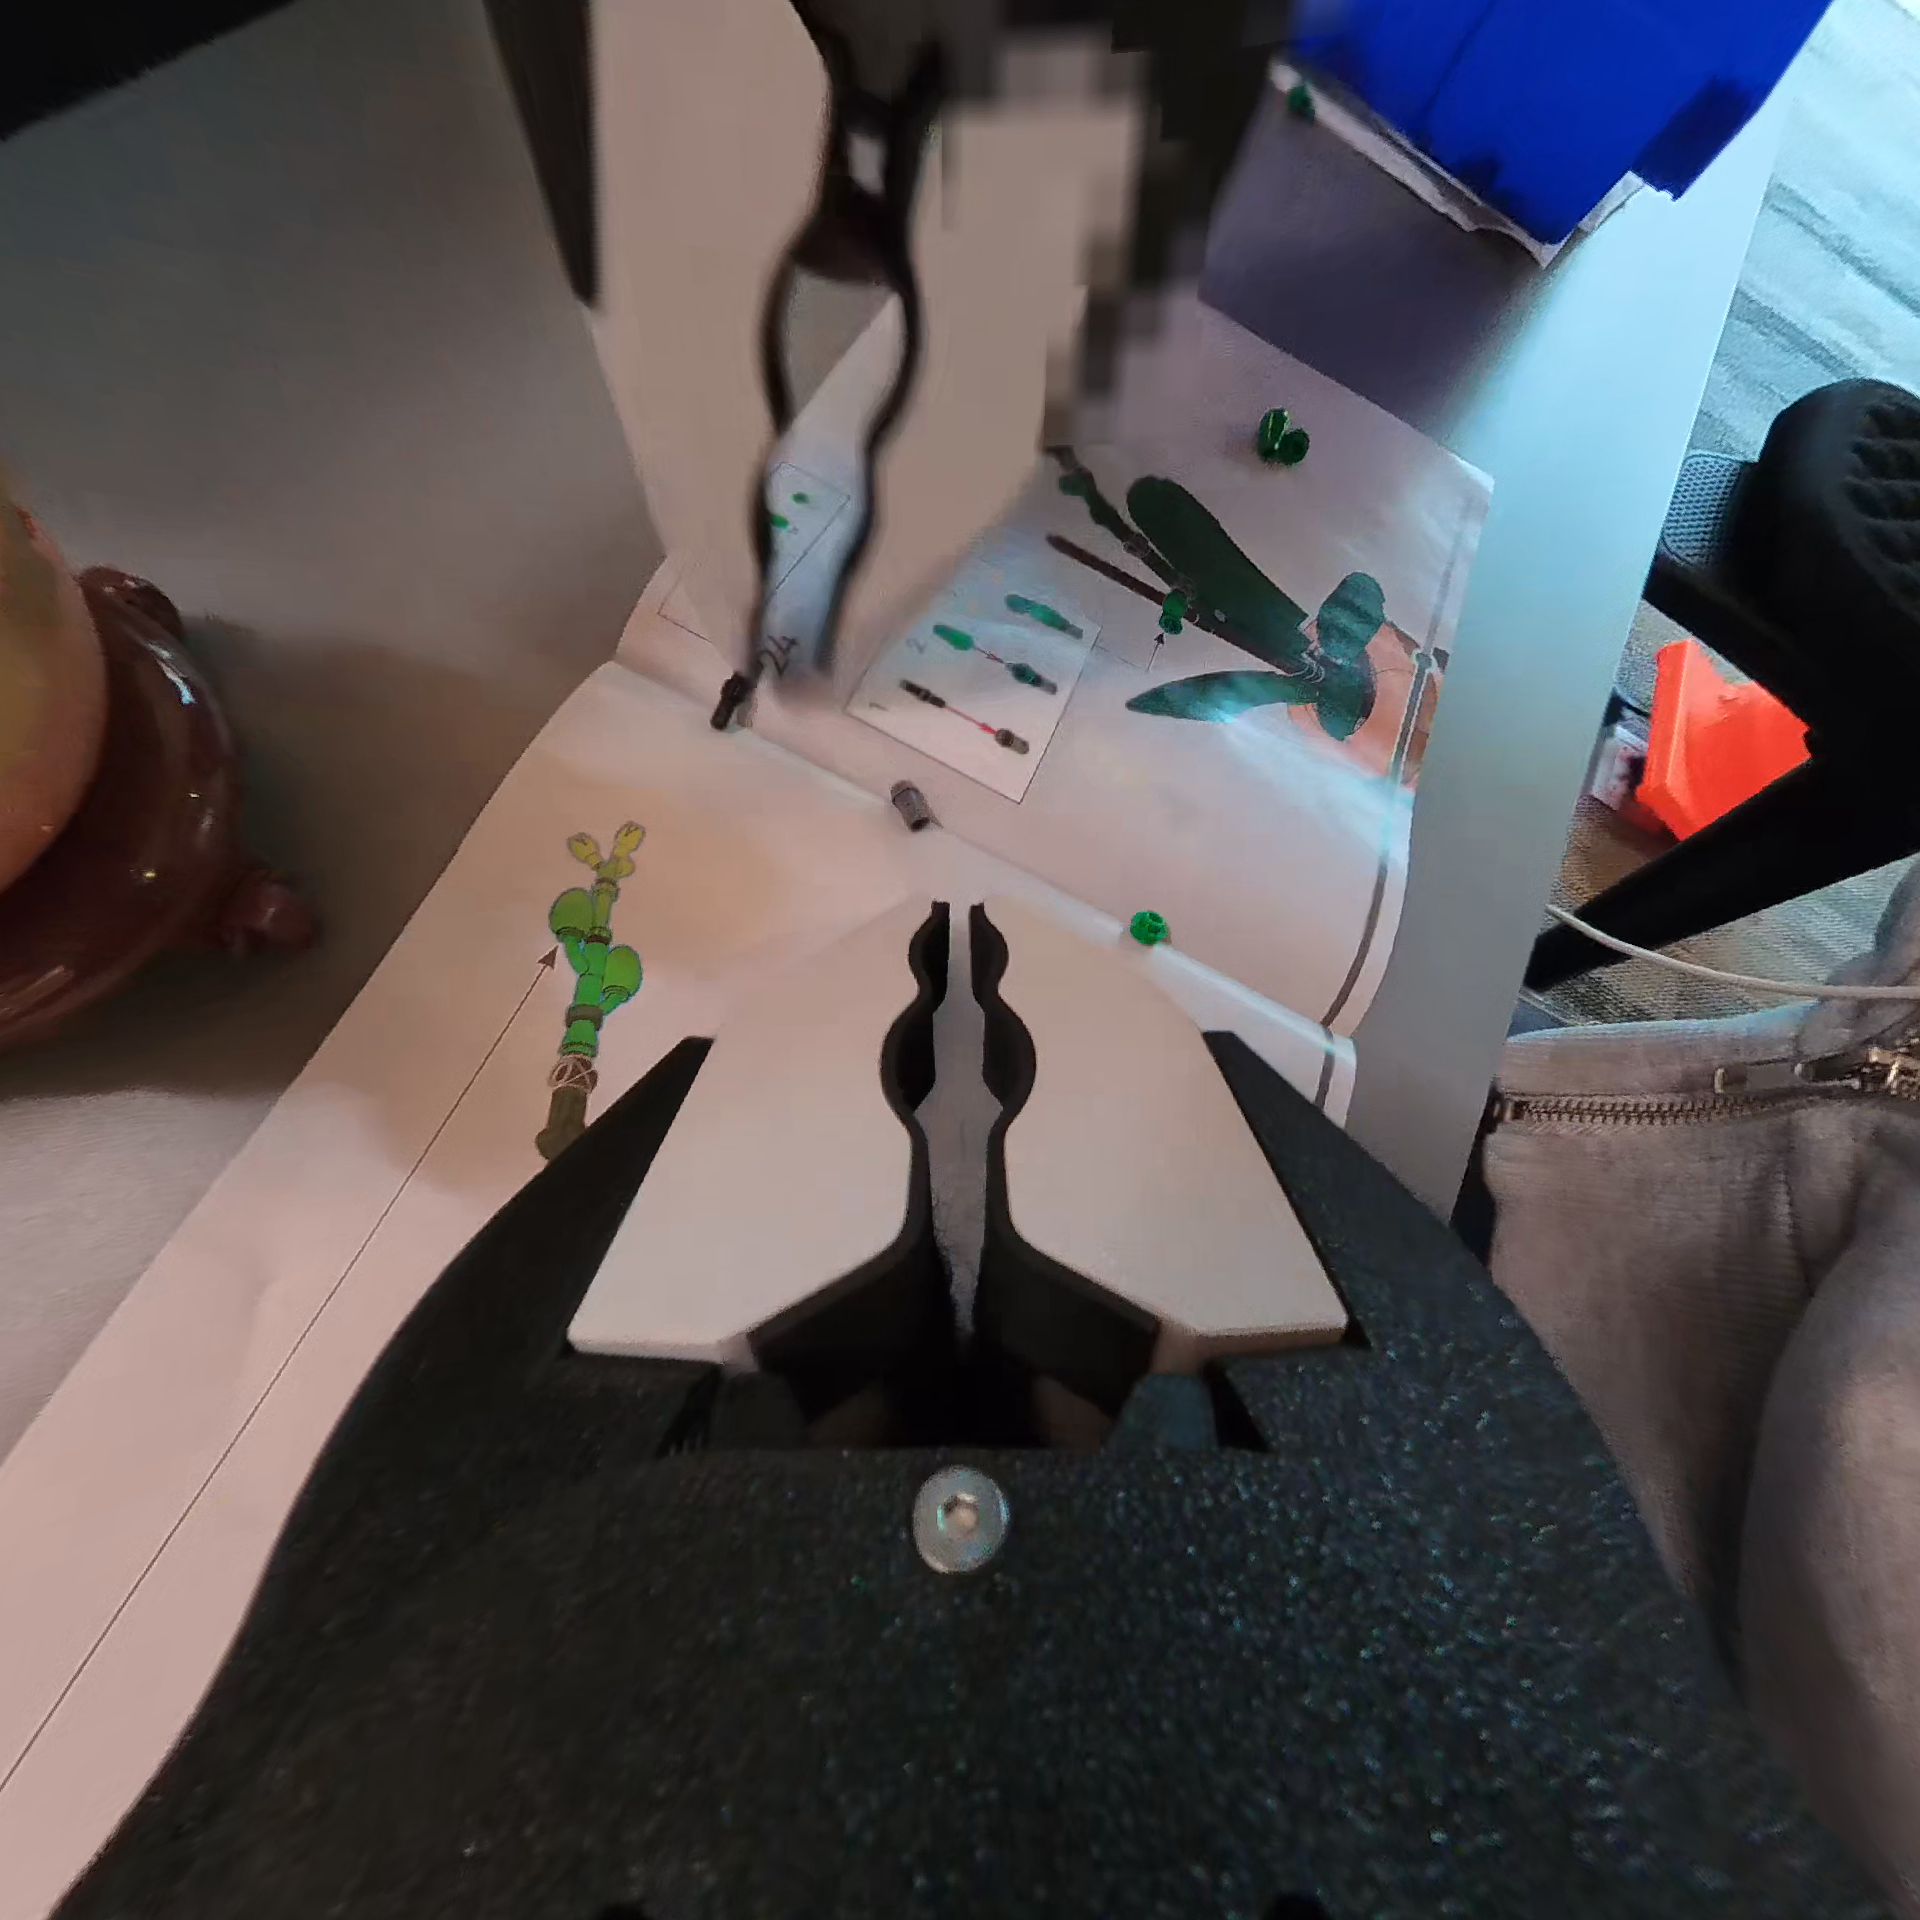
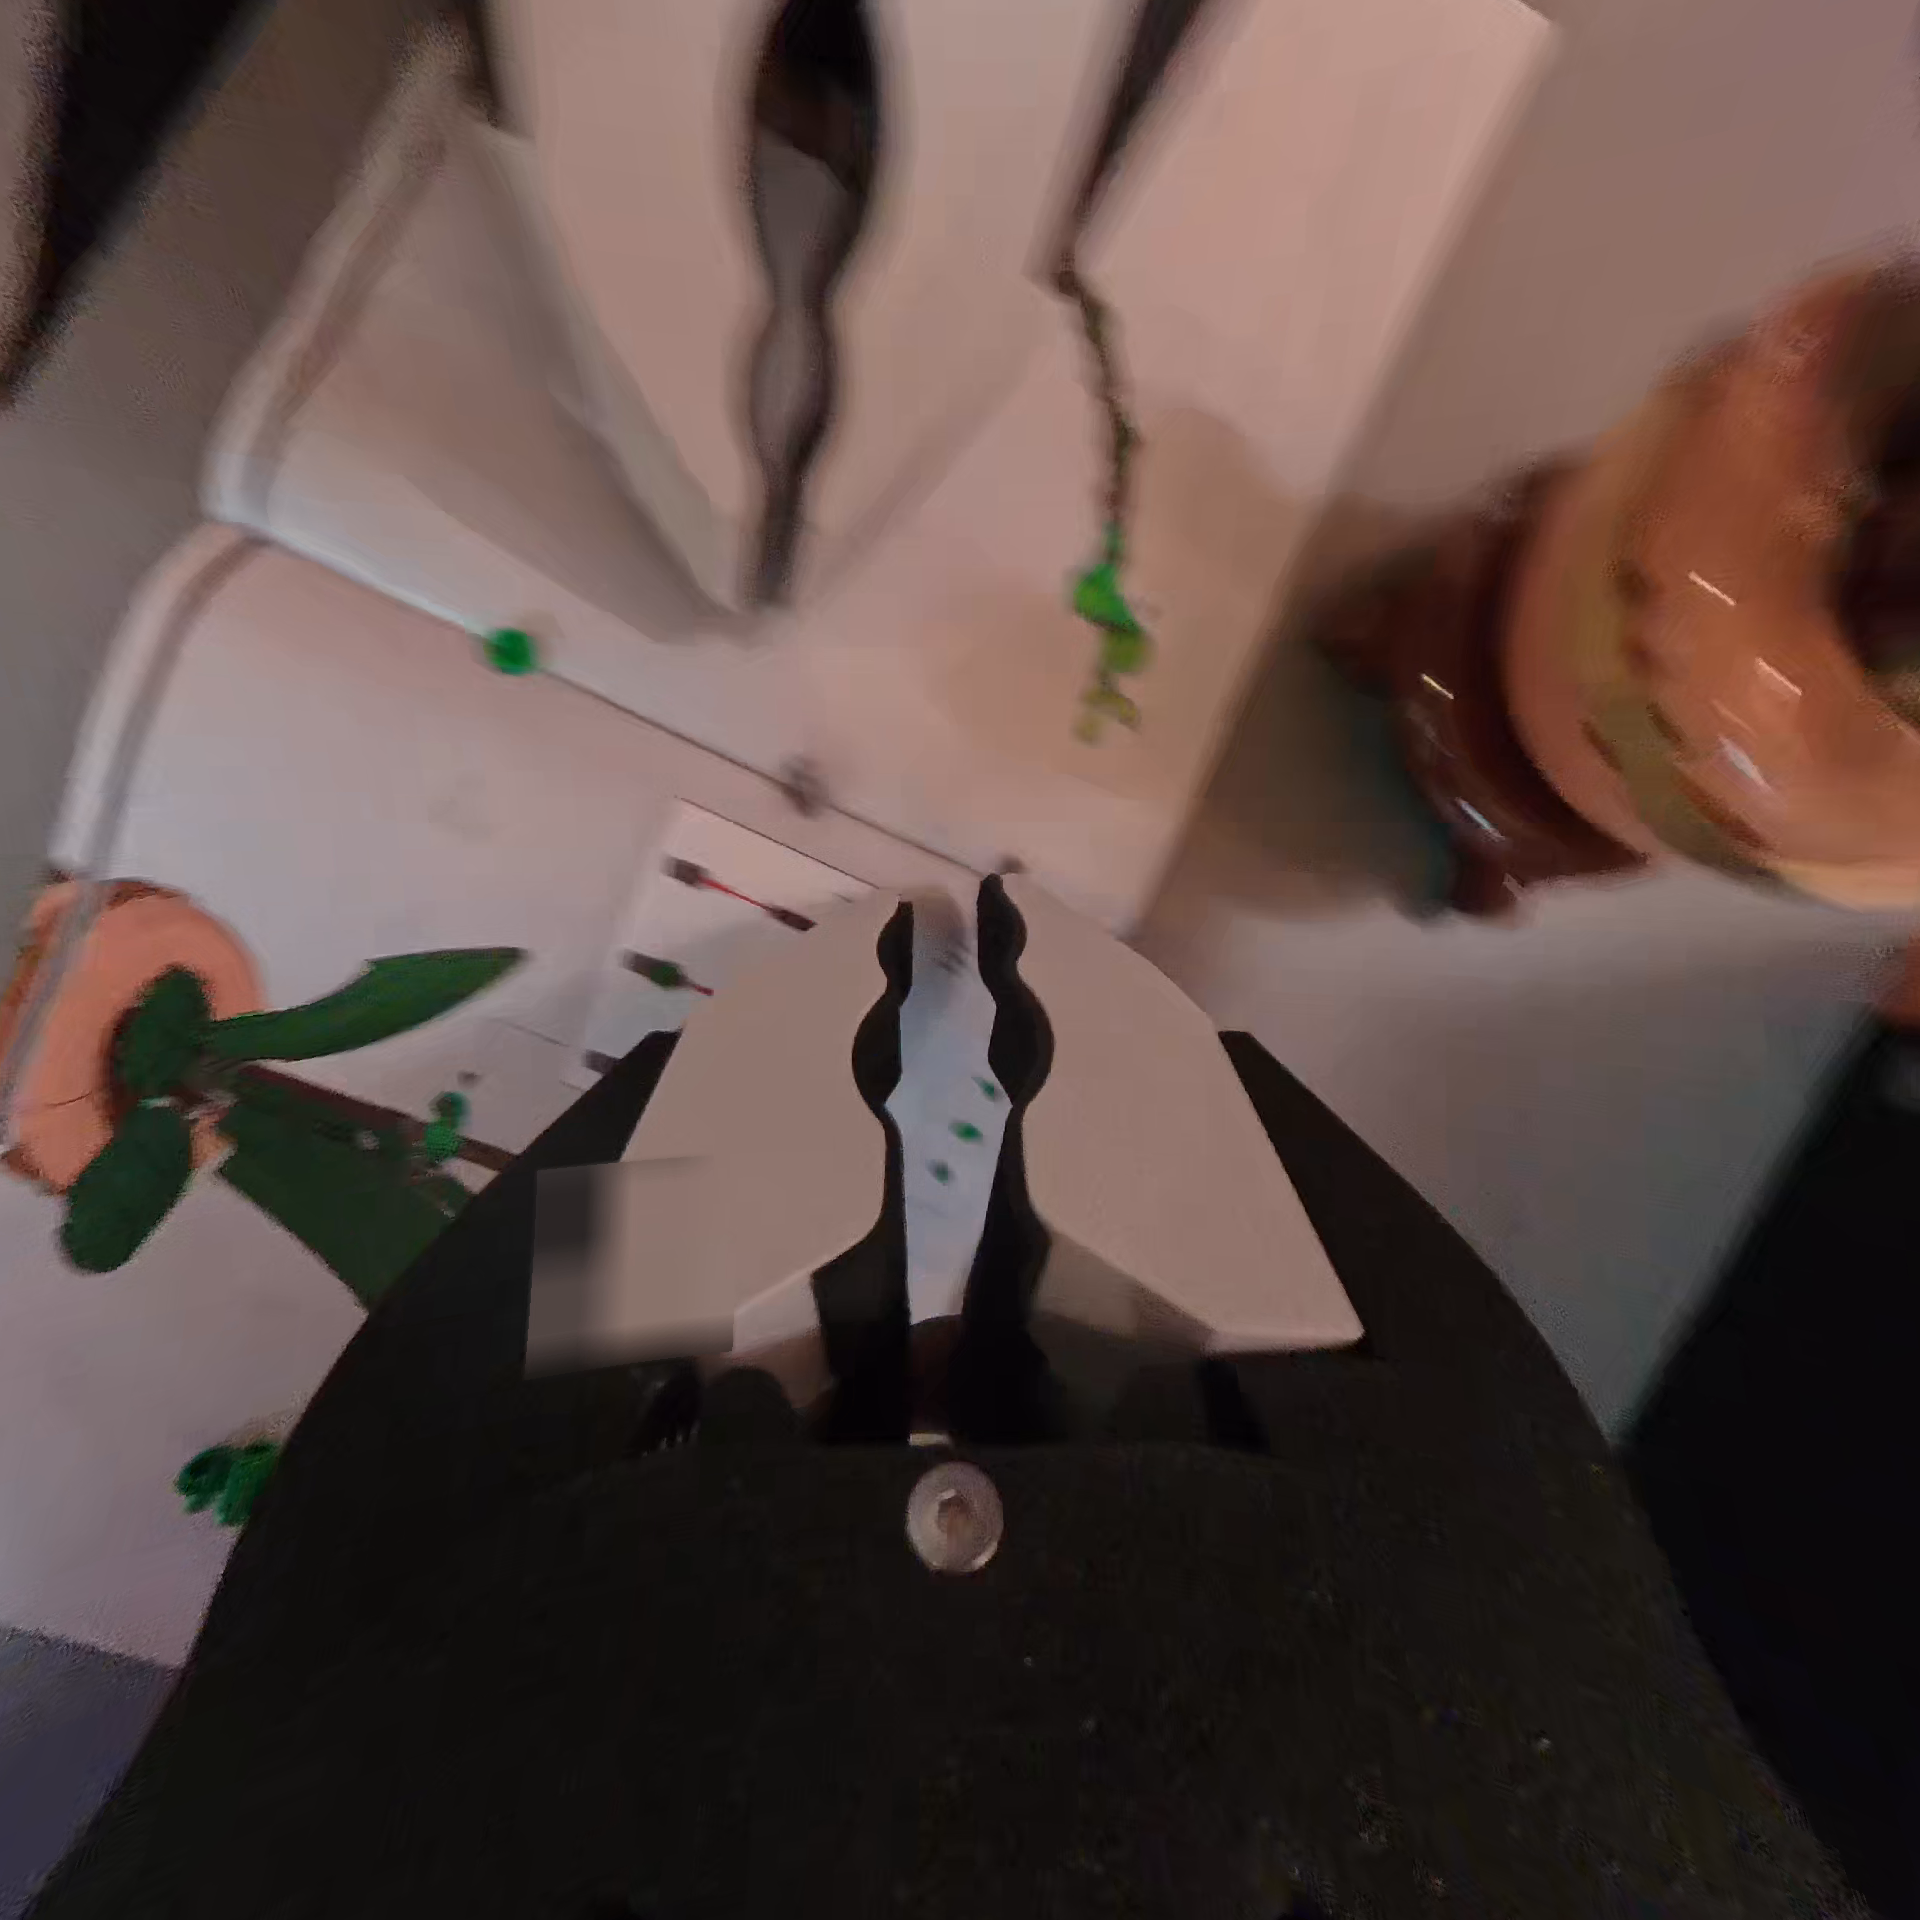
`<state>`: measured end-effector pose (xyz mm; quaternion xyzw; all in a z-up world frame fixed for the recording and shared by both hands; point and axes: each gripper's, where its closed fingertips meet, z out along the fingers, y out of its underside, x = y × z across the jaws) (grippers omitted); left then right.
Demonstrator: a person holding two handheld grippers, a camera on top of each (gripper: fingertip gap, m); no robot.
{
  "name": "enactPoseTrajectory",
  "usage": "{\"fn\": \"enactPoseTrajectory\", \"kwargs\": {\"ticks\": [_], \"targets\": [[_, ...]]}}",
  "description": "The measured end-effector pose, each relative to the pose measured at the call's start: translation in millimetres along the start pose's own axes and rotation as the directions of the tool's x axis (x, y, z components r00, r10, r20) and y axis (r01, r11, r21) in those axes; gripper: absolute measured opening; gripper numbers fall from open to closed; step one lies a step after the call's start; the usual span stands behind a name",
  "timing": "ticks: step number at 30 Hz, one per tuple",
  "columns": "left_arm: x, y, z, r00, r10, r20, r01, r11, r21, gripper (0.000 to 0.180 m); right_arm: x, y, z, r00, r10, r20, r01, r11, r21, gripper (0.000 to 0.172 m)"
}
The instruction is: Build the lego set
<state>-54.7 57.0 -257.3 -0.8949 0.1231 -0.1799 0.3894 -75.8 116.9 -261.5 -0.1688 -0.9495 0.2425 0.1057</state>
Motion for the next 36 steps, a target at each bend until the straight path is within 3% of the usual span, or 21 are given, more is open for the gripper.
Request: {"fn": "enactPoseTrajectory", "kwargs": {"ticks": [2, 5, 9, 15, 19, 22, 25, 28, 31, 36], "targets": [[-1, -2, -4, 1.000, 0.016, 0.001, -0.016, 0.999, 0.029, 0.003, 19, 15, -9, 0.987, 0.146, -0.067, -0.147, 0.989, -0.011, 0.015], [-1, -10, -8, 1.000, 0.015, -0.011, -0.014, 0.995, 0.096, 0.003, 21, 15, -8, 0.941, 0.337, -0.010, -0.336, 0.940, 0.058, 0.022], [-4, -15, -15, 1.000, 0.030, -0.002, -0.029, 0.987, 0.159, 0.003, 15, 10, -1, 0.943, 0.332, -0.006, -0.331, 0.943, 0.025, 0.024], [-9, -19, -20, 0.999, 0.047, 0.004, -0.047, 0.970, 0.238, 0.006, 12, 13, 10, 0.943, 0.332, -0.009, -0.333, 0.943, -0.025, 0.002], [-17, -21, -26, 1.000, 0.009, 0.021, -0.015, 0.961, 0.276, 0.015, 10, 4, 1, 0.973, 0.220, -0.071, -0.222, 0.975, -0.026, 0.002], [-25, -28, -33, 0.997, -0.045, 0.060, 0.022, 0.942, 0.335, 0.018, 13, -20, -17, 0.971, 0.063, -0.230, -0.075, 0.996, -0.043, 0.002], [-20, -40, -40, 0.995, -0.098, 0.014, 0.084, 0.907, 0.413, 0.018, 15, -55, -36, 0.874, -0.216, -0.434, 0.169, 0.975, -0.146, 0.002], [-12, -49, -46, 0.989, -0.137, -0.064, 0.151, 0.873, 0.464, 0.017, 13, -75, -46, 0.752, -0.373, -0.544, 0.278, 0.927, -0.252, 0.002], [-7, -57, -53, 0.980, -0.158, -0.119, 0.197, 0.837, 0.511, 0.014, 8, -84, -48, 0.672, -0.470, -0.572, 0.328, 0.882, -0.339, 0.002], [-2, -60, -56, 0.979, -0.140, -0.151, 0.199, 0.831, 0.519, 0.011, -1, -95, -51, 0.641, -0.499, -0.583, 0.357, 0.866, -0.349, 0.002]]}}
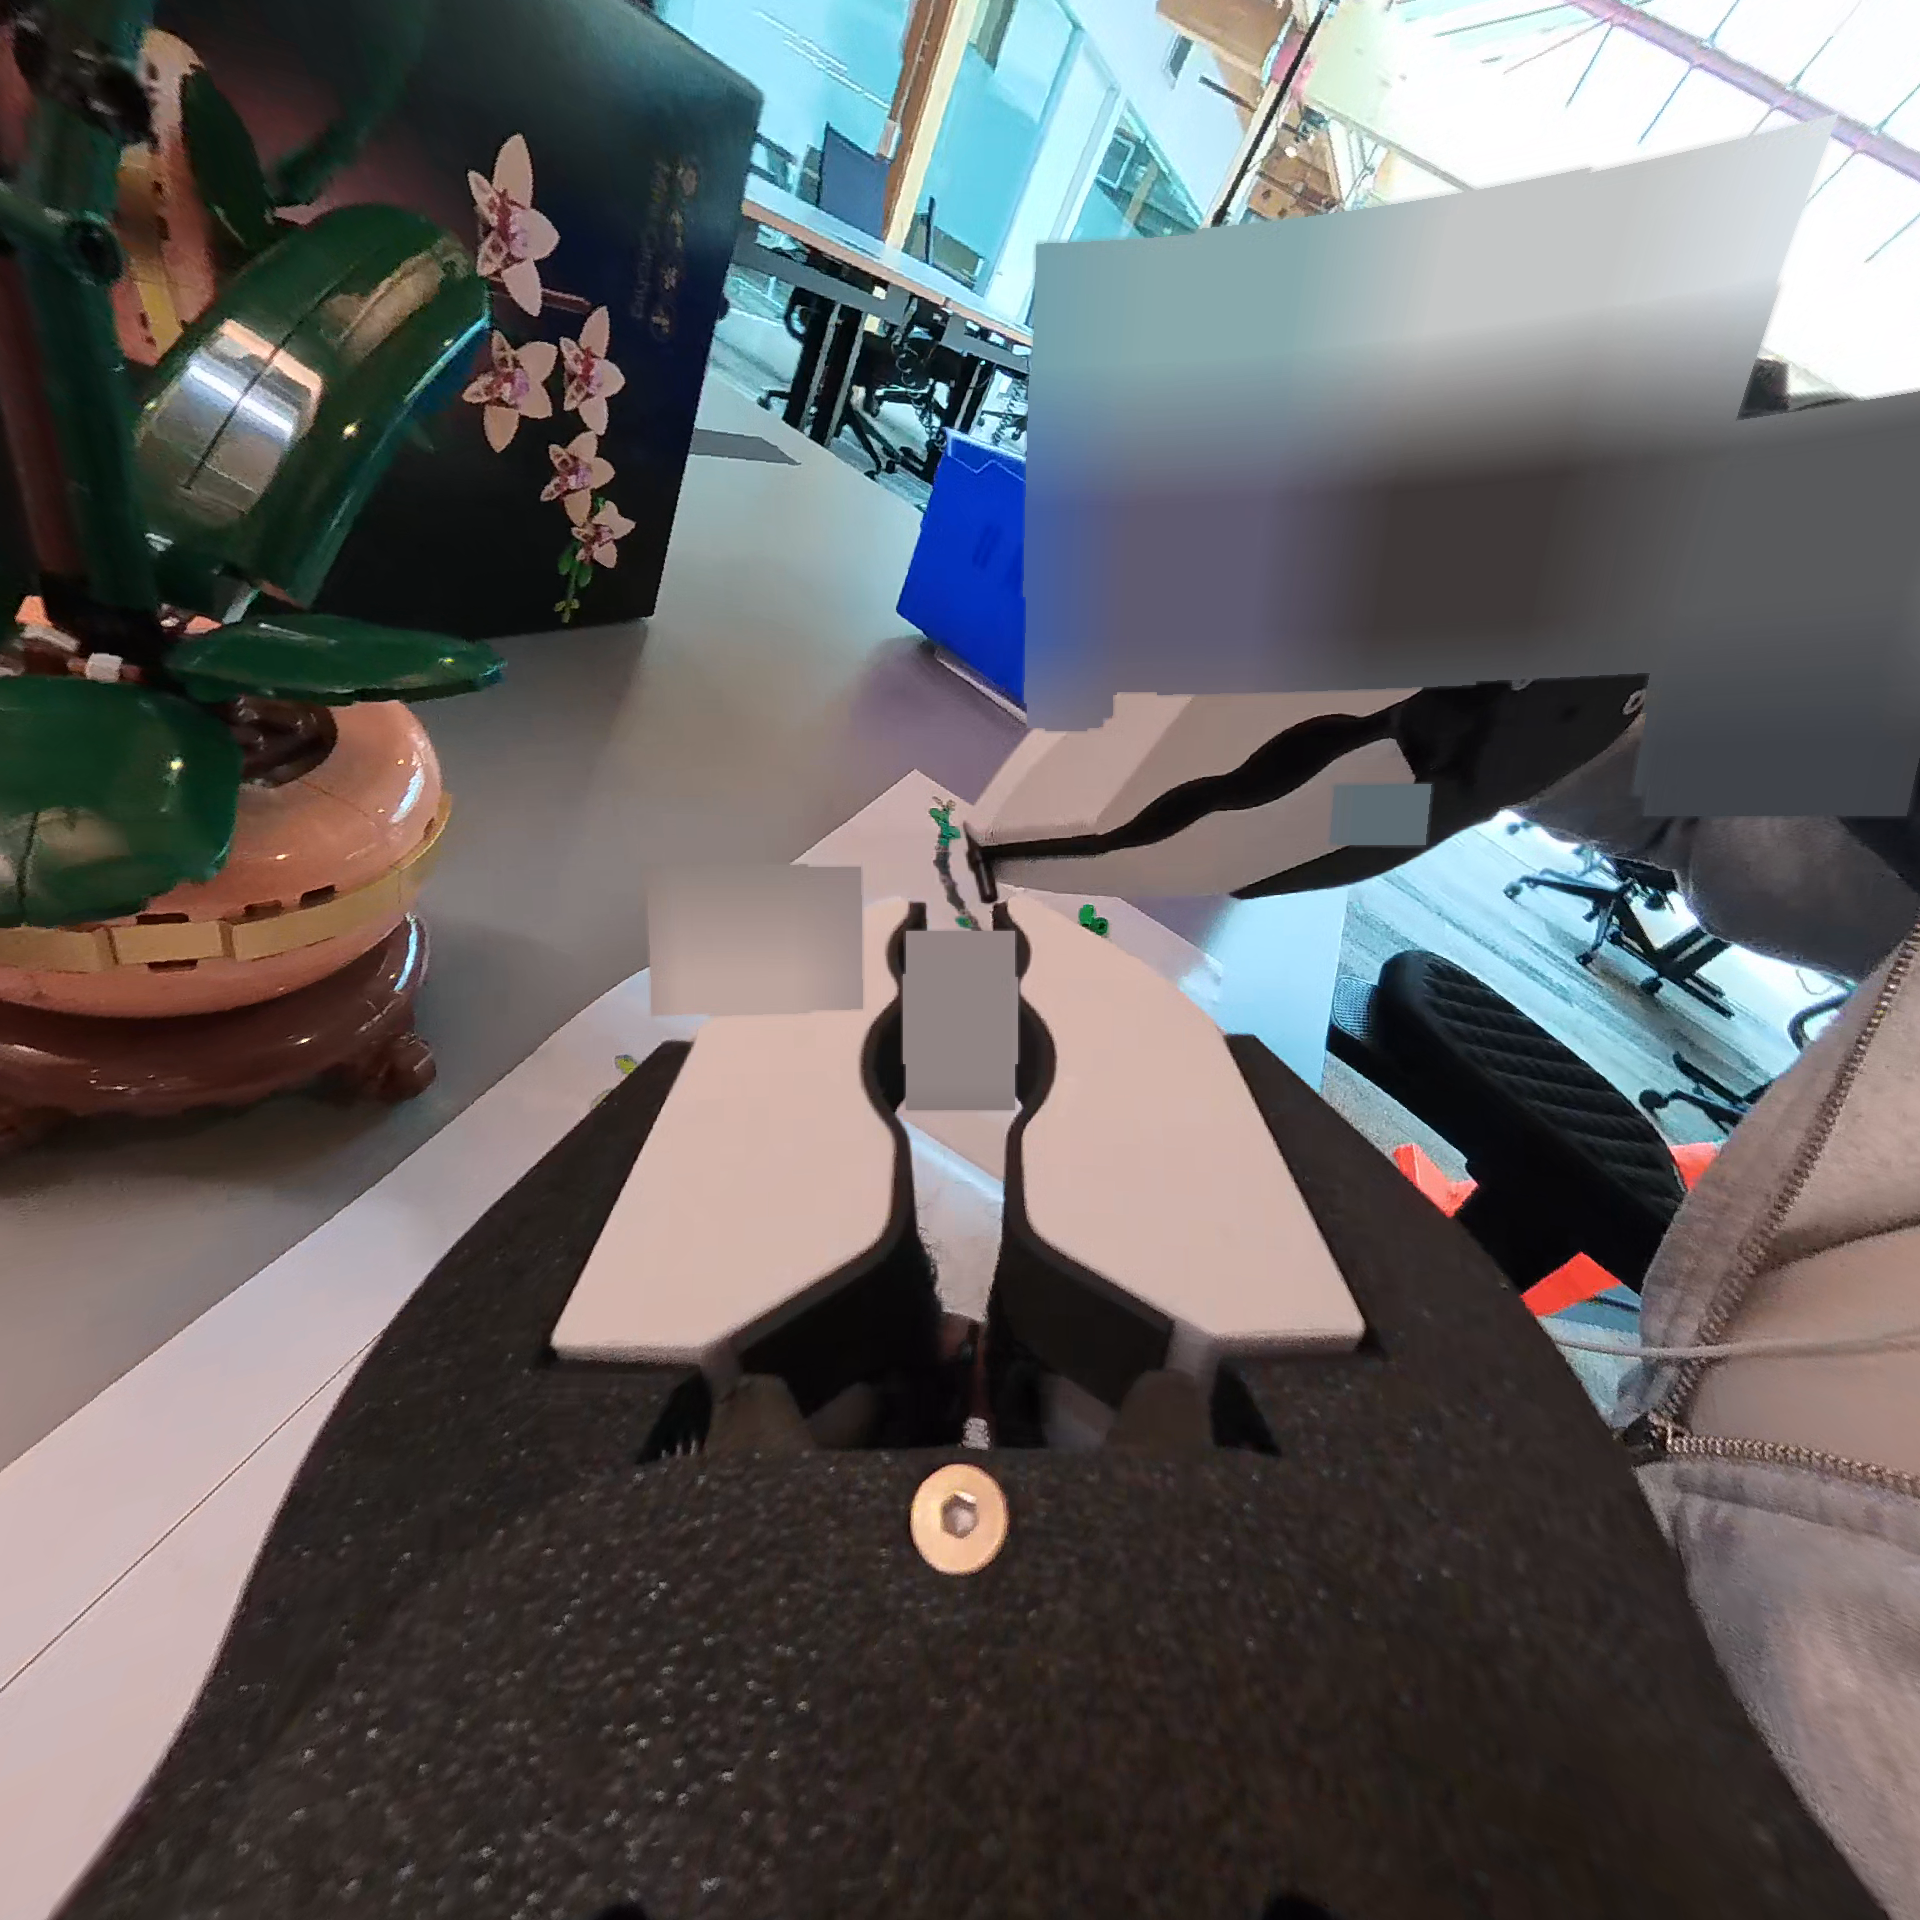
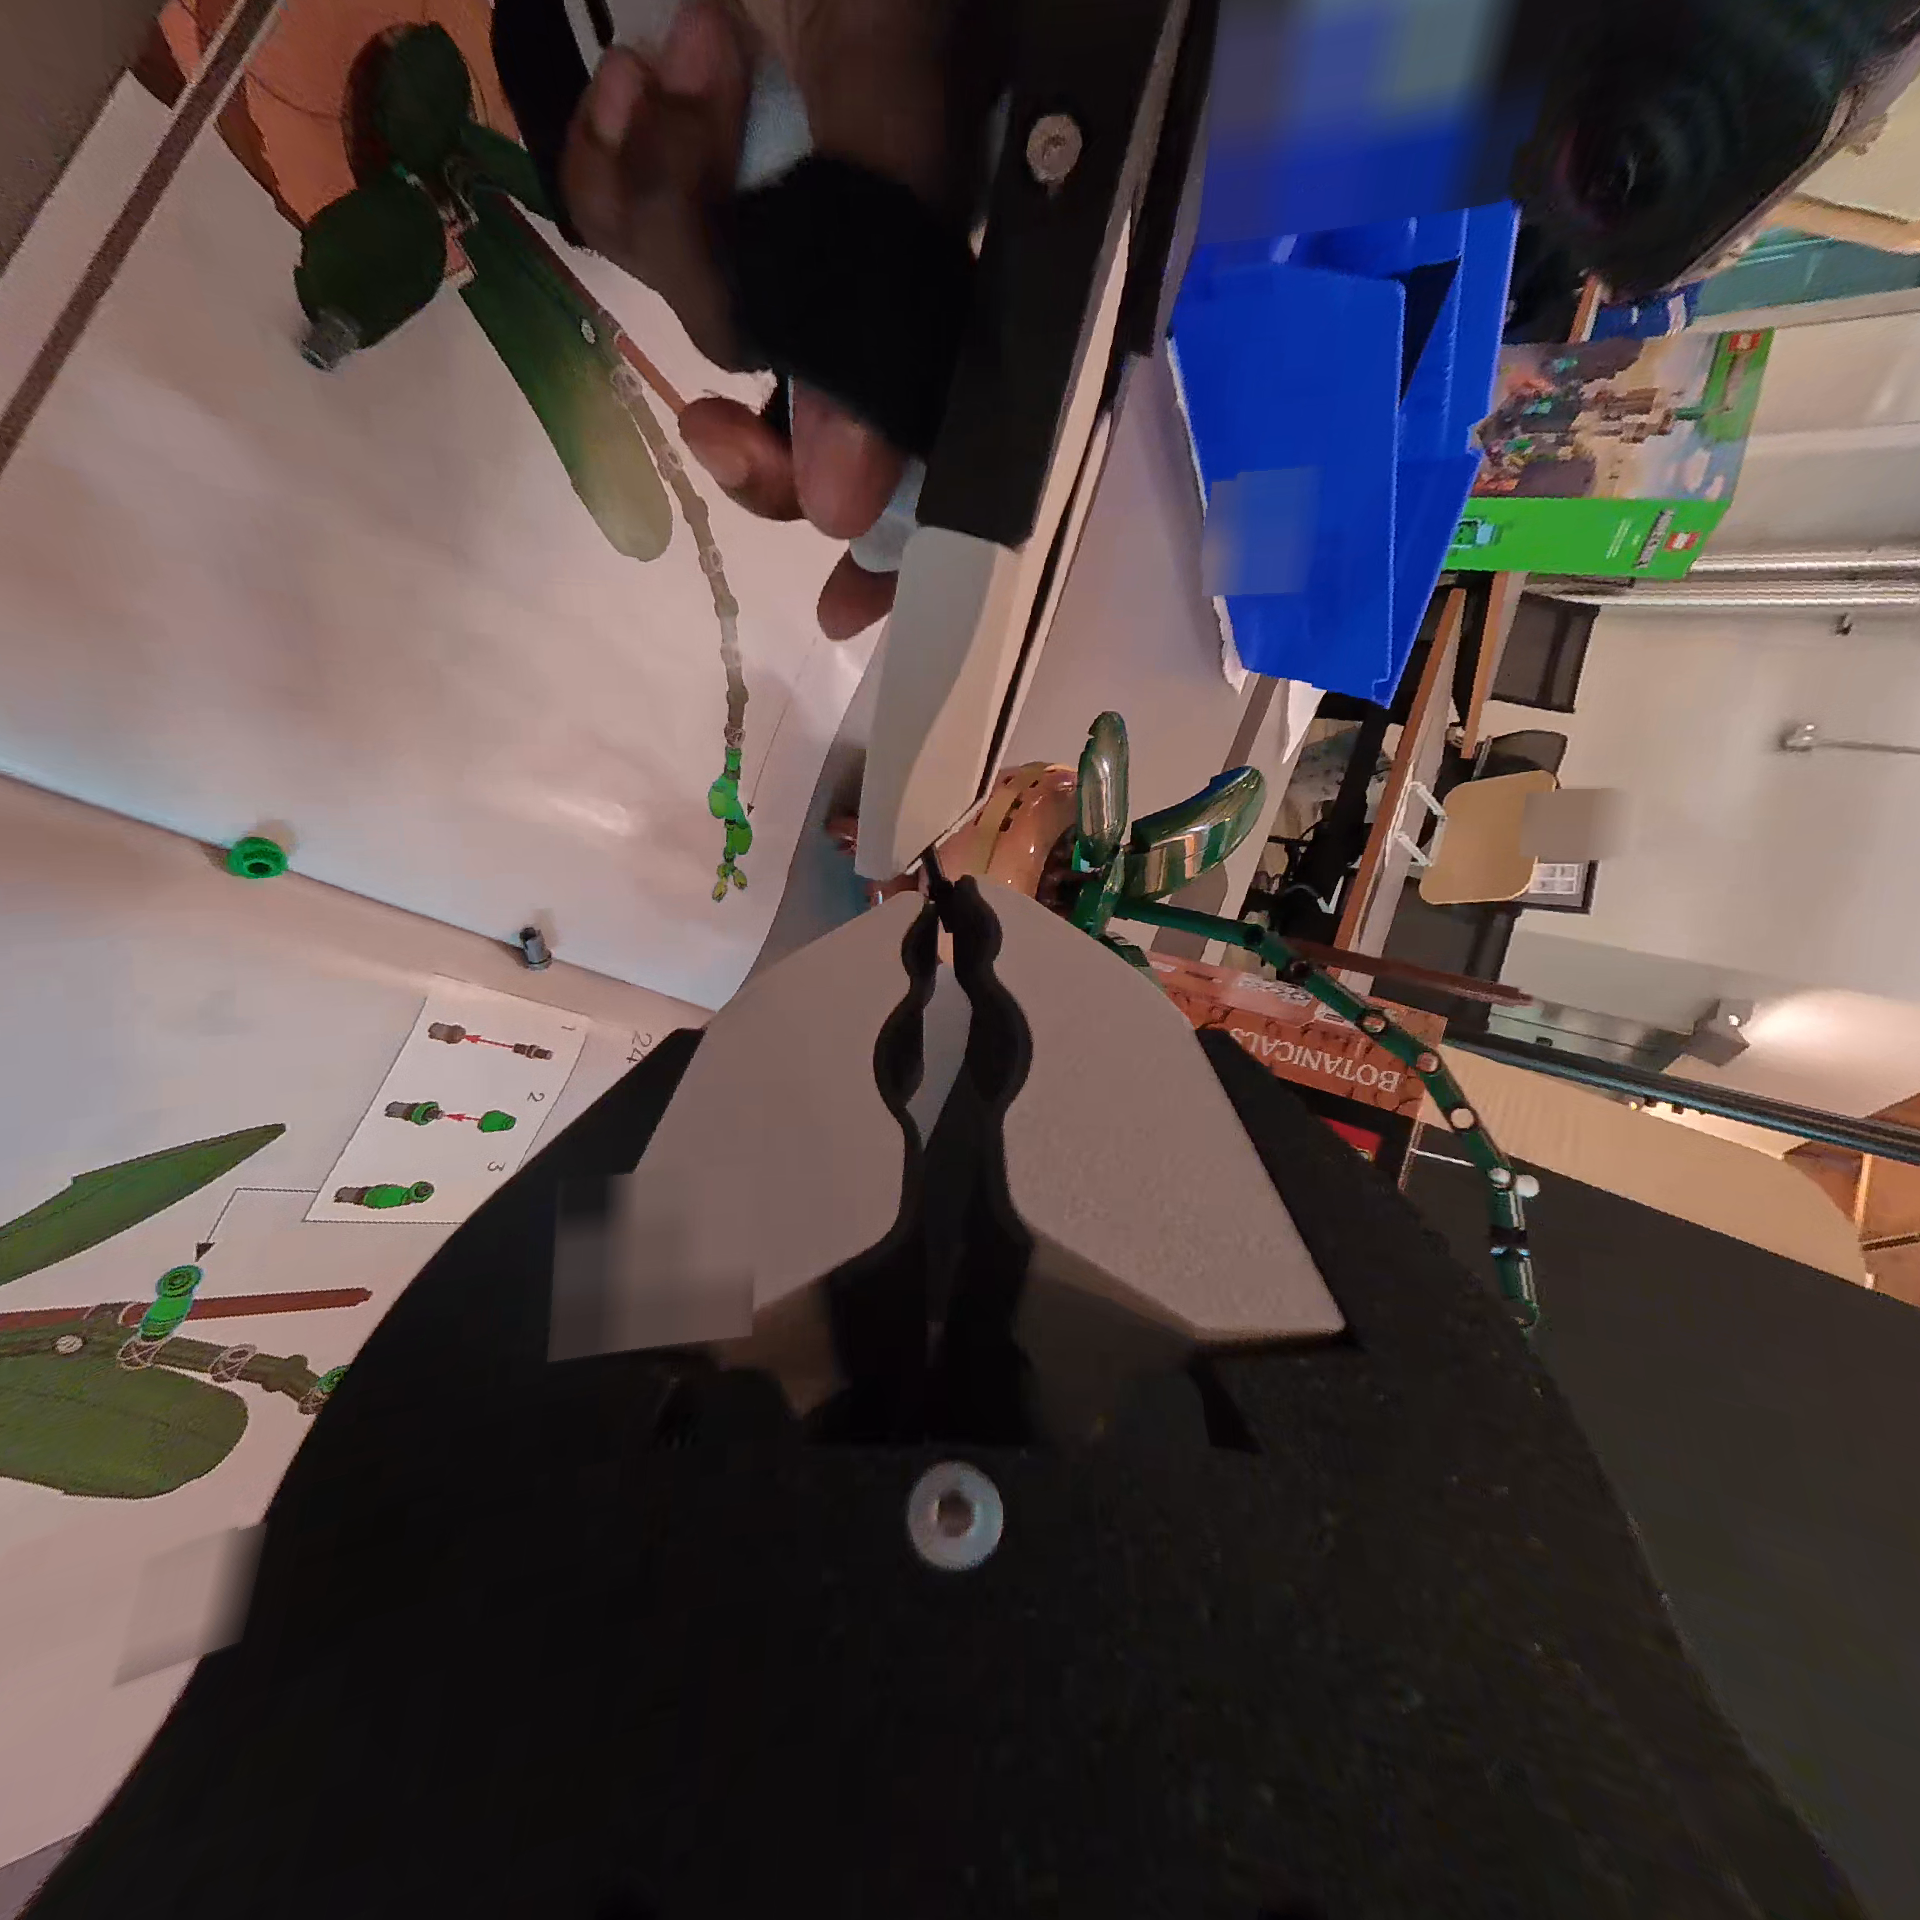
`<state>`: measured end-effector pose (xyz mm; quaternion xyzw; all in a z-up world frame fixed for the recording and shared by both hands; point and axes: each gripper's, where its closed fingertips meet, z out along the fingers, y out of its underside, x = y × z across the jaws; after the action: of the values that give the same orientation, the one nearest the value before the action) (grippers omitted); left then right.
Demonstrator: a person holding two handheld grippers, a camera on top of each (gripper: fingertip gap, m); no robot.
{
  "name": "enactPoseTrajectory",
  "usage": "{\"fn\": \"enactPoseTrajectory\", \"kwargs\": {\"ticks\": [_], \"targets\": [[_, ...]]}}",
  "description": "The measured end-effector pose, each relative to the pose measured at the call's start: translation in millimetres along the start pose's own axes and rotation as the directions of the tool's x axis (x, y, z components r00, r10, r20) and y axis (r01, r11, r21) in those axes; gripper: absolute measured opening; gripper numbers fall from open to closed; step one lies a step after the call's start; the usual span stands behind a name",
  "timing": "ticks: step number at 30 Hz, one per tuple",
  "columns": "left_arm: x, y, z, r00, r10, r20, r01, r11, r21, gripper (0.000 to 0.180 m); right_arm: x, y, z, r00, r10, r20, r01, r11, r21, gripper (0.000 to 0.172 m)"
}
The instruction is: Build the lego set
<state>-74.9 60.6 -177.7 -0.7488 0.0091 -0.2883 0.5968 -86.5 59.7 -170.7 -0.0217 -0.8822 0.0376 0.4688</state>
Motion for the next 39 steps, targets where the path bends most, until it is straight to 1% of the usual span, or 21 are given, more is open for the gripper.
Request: {"fn": "enactPoseTrajectory", "kwargs": {"ticks": [4, 8, 10, 14, 15, 16, 17, 18, 19, 20, 21, 22, 23, 24, 25, 27, 29, 31, 34, 37, 39], "targets": [[9, -1, 1, 0.999, 0.018, -0.047, -0.018, 1.000, 0.009, 0.008, -2, -4, -3, 0.999, -0.040, 0.003, 0.040, 0.999, 0.004, 0.002], [12, 4, 2, 0.998, 0.030, -0.064, -0.032, 0.999, -0.027, 0.010, -5, -8, -5, 0.997, -0.073, 0.003, 0.073, 0.997, 0.008, 0.002], [13, 5, 2, 0.997, 0.042, -0.071, -0.044, 0.999, -0.028, 0.002, -4, -9, -7, 0.995, -0.102, -0.007, 0.102, 0.995, 0.006, 0.002], [14, 6, 2, 0.994, 0.092, -0.067, -0.094, 0.995, -0.027, 0.001, -5, -11, -9, 0.989, -0.147, -0.019, 0.147, 0.989, 0.020, 0.003], [14, 6, 1, 0.992, 0.108, -0.067, -0.109, 0.994, -0.022, 0.001, -3, -11, -10, 0.994, -0.110, -0.019, 0.110, 0.993, 0.037, 0.003], [14, 5, 0, 0.990, 0.123, -0.067, -0.124, 0.992, -0.019, 0.001, -2, -11, -11, 1.000, -0.022, -0.003, 0.022, 0.997, 0.067, 0.002], [14, 4, 0, 0.988, 0.134, -0.070, -0.136, 0.991, -0.016, 0.001, -1, -10, -13, 0.993, 0.114, 0.034, -0.117, 0.988, 0.101, 0.003], [16, 4, -1, 0.986, 0.148, -0.080, -0.149, 0.989, -0.014, 0.001, -1, -8, -14, 0.953, 0.286, 0.105, -0.298, 0.946, 0.130, 0.008], [16, 3, -2, 0.983, 0.161, -0.089, -0.162, 0.987, -0.004, 0.001, -3, -8, -16, 0.851, 0.474, 0.224, -0.512, 0.844, 0.159, 0.019], [17, 2, -2, 0.981, 0.167, -0.096, -0.167, 0.986, 0.008, 0.001, -4, -10, -20, 0.685, 0.632, 0.363, -0.715, 0.678, 0.170, 0.023], [18, 2, -2, 0.979, 0.171, -0.107, -0.171, 0.985, 0.014, 0.001, -1, -13, -26, 0.491, 0.713, 0.501, -0.862, 0.479, 0.165, 0.028], [20, 1, -2, 0.977, 0.179, -0.117, -0.178, 0.984, 0.019, 0.001, 5, -15, -32, 0.317, 0.727, 0.609, -0.946, 0.288, 0.149, 0.024], [21, 1, -2, 0.975, 0.190, -0.119, -0.188, 0.982, 0.025, 0.001, 9, -15, -36, 0.197, 0.710, 0.676, -0.980, 0.150, 0.127, 0.020], [23, 0, -2, 0.971, 0.204, -0.122, -0.201, 0.979, 0.034, 0.001, 8, -14, -36, 0.134, 0.703, 0.698, -0.991, 0.087, 0.102, 0.017], [24, -1, -2, 0.969, 0.215, -0.121, -0.212, 0.976, 0.041, 0.001, 2, -12, -33, 0.120, 0.707, 0.697, -0.993, 0.091, 0.079, 0.017], [25, -2, -2, 0.966, 0.232, -0.117, -0.228, 0.972, 0.049, 0.001, -11, -15, -26, 0.127, 0.715, 0.687, -0.989, 0.145, 0.033, 0.023], [26, -1, -1, 0.963, 0.243, -0.118, -0.239, 0.970, 0.045, 0.001, -12, -20, -26, 0.109, 0.703, 0.702, -0.991, 0.129, 0.025, 0.019], [25, -2, -2, 0.962, 0.250, -0.112, -0.246, 0.968, 0.044, 0.001, -11, -17, -23, 0.113, 0.710, 0.695, -0.991, 0.127, 0.032, 0.008], [23, 3, -1, 0.956, 0.277, -0.100, -0.277, 0.961, 0.014, 0.001, -7, -18, -25, 0.083, 0.696, 0.713, -0.995, 0.094, 0.024, 0.011], [24, 6, 1, 0.950, 0.298, -0.098, -0.299, 0.954, -0.003, 0.001, -8, -17, -23, 0.095, 0.706, 0.701, -0.993, 0.115, 0.019, 0.011], [24, 6, 1, 0.947, 0.306, -0.094, -0.308, 0.951, -0.006, 0.001, -10, -19, -24, 0.108, 0.701, 0.705, -0.991, 0.134, 0.018, 0.004]]}}
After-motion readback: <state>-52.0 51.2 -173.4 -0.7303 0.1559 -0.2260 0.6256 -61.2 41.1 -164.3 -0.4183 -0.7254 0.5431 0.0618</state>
